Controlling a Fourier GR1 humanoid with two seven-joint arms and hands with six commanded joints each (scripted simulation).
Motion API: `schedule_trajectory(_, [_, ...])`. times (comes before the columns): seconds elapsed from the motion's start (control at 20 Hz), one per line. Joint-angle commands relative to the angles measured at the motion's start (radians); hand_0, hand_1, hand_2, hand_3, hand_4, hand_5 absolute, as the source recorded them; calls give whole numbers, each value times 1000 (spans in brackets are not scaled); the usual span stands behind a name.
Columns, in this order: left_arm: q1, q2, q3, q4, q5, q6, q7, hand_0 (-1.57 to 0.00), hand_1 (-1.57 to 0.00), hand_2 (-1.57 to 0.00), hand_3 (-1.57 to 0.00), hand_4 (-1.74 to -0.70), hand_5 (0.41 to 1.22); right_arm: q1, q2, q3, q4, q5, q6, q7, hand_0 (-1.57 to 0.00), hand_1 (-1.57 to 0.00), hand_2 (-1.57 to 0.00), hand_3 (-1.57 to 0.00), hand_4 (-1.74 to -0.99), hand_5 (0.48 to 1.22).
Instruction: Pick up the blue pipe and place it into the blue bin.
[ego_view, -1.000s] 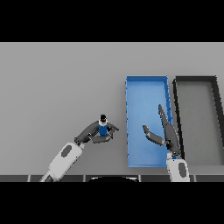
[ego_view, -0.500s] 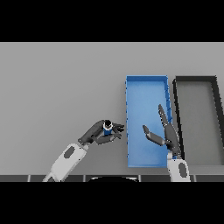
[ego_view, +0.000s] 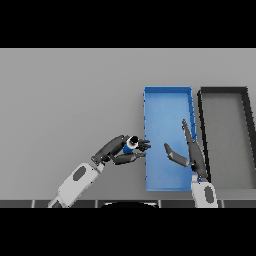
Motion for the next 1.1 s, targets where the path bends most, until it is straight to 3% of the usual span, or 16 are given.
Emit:
schedule_trajectory(0.0, [4,3,-5,-12,-8,1,10,-1565,-1566,-1566,-1496,-1739,1219,-11,-3,-1,10,-4,7,7,1,1,1,1,-1128,605])
schedule_trajectory(0.25, [-2,-7,-1,7,-39,-1,26,-1569,-1569,-1569,-1494,-1740,1219,-145,-61,-34,131,-82,116,47,1,1,1,1,-1178,605])
schedule_trajectory(0.4, [10,-6,1,13,-48,-11,18,-1570,-1570,-1570,-1495,-1741,1220,-175,-74,-54,140,-195,218,-26,1,1,1,1,-1196,622])
schedule_trajectory(0.5, [10,-14,6,15,-44,-18,21,-1570,-1570,-1570,-1497,-1741,1220,-210,-122,-87,97,-383,351,14,1,1,1,1,-1212,589])
schedule_trajectory(0.7, [1,-15,17,15,-49,-32,23,-1571,-1571,-1571,-1493,-1741,1221,-283,-214,-41,-6,-553,511,139,1,1,1,1,-1303,515])
schedule_trajectory(0.75, [5,-15,17,4,-49,-34,19,-1571,-1571,-1571,-1491,-1741,1221,-319,-239,-33,-28,-607,528,194,1,1,1,1,-1314,500])
schedule_trajectory(0.95, [6,-21,22,5,-64,-35,13,-1571,-1571,-1571,-1486,-1741,1221,-398,-261,37,-72,-675,594,277,1,1,1,1,-1309,503])
schedule_trajectory(1.05, [10,-18,23,-3,-71,-41,16,-1571,-1571,-1571,-1484,-1741,1221,-443,-253,72,-79,-652,626,280,1,1,1,1,-1311,517])
